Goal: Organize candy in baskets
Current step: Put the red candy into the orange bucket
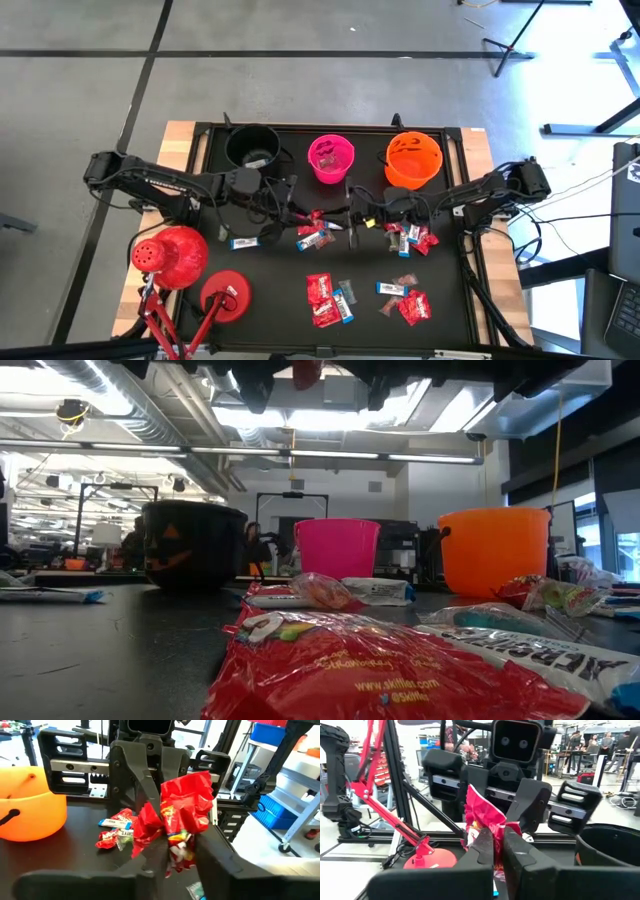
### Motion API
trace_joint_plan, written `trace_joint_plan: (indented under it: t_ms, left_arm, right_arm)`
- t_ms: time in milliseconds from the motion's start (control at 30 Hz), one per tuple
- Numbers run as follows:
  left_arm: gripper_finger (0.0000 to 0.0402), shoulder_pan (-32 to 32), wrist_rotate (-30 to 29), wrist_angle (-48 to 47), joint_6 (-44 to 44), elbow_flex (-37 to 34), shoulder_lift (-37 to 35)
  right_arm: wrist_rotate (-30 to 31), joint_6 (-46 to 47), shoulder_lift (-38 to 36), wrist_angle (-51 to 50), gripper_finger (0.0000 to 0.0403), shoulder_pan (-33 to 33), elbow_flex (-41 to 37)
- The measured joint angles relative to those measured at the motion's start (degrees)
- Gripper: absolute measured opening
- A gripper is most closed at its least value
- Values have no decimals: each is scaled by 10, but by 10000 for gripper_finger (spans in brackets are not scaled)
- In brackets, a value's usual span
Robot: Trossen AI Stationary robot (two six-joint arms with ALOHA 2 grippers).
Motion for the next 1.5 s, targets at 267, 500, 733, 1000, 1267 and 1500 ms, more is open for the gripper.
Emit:
trace_joint_plan:
  t_ms: [267, 500, 733, 1000, 1267, 1500]
  left_arm:
    - [172, 1, -70, -63, 21, 0, -55]
    - [181, 1, -143, -167, 31, 0, -101]
    - [178, 1, -169, -192, 31, -16, -106]
    - [178, 1, -174, -190, 29, -27, -106]
    - [178, 1, -179, -165, 26, -27, -106]
    - [178, 1, -182, -159, 26, -27, -106]
  right_arm:
    - [29, 0, -24, -32, 5, -4, 3]
    - [120, -15, -114, -175, 3, -8, 3]
    - [242, 8, -245, -425, 6, -31, -2]
    - [252, 67, -394, -560, 7, -119, -58]
    - [255, 111, -468, -638, 16, -216, -116]
    - [279, 168, -469, -711, 50, -278, -135]
